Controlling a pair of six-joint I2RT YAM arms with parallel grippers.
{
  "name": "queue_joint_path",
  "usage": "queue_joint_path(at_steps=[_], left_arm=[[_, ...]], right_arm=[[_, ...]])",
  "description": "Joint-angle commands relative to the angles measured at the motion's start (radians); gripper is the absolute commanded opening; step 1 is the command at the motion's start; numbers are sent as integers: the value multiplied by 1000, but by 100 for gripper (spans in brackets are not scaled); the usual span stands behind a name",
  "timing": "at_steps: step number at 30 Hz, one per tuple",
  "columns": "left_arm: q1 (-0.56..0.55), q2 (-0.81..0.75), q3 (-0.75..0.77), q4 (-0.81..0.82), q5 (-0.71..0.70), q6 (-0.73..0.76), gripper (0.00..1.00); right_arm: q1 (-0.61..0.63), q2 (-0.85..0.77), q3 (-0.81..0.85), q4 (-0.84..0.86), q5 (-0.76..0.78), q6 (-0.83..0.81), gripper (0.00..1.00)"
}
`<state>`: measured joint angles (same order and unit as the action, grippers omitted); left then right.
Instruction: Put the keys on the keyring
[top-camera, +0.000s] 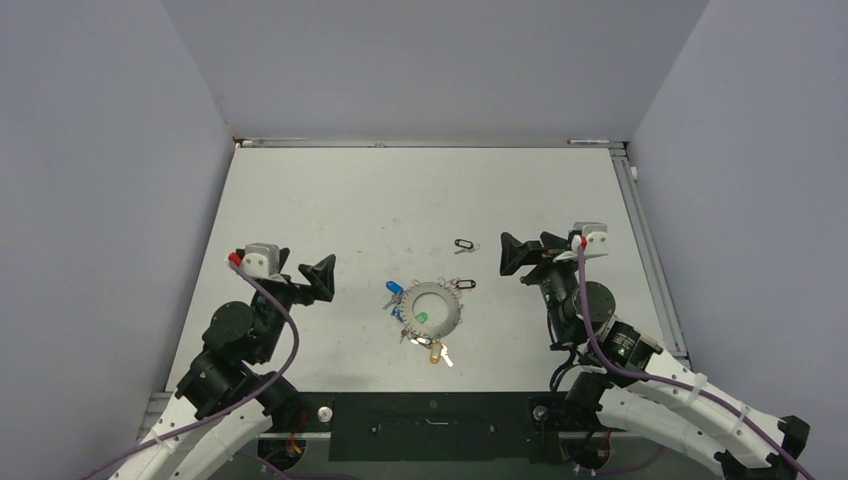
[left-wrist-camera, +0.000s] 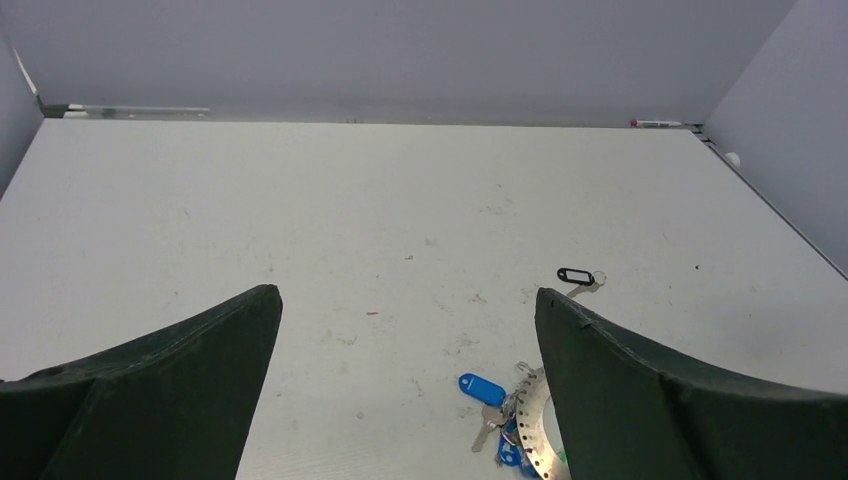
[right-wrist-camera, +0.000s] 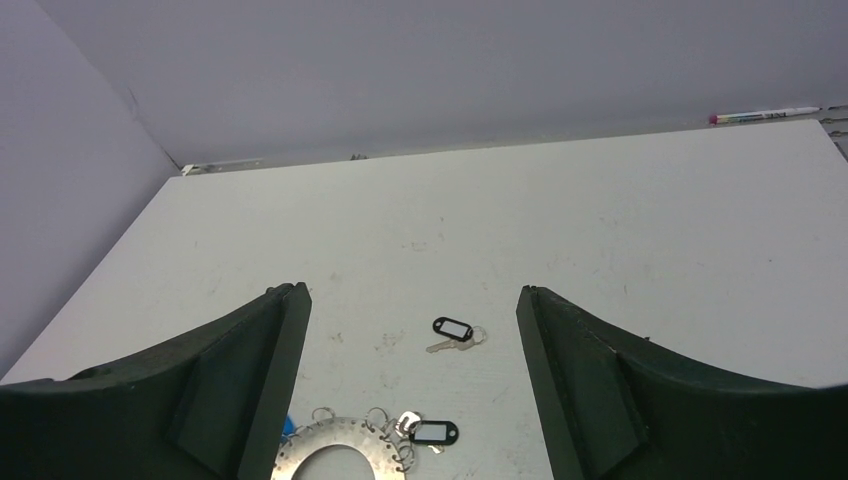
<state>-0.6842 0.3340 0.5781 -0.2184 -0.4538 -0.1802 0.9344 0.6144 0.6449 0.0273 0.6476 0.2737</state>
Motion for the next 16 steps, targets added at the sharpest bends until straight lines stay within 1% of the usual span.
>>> queue_joint_path(at_steps=[1, 5, 8, 10, 12, 16], left_arm=[[7, -16, -6, 47, -19, 16, 96], [6, -9, -7, 54, -13, 19, 96], [6, -6, -11, 55, -1, 22, 96], [7, -8, -10, 54, 0, 22, 96], [6, -12, -13, 55, -2, 24, 96], [6, -11, -14, 57, 2, 26, 96]], right_arm=[[-7, 6, -22, 61, -10, -4, 78], [-7, 33, -12, 67, -37, -9, 78], [-5, 43, -10, 83, -77, -19, 73], [-5, 50, -3, 88, -103, -13, 72], [-5, 68, 16, 75, -123, -6, 74], [-5, 59, 10, 96, -183, -22, 81]])
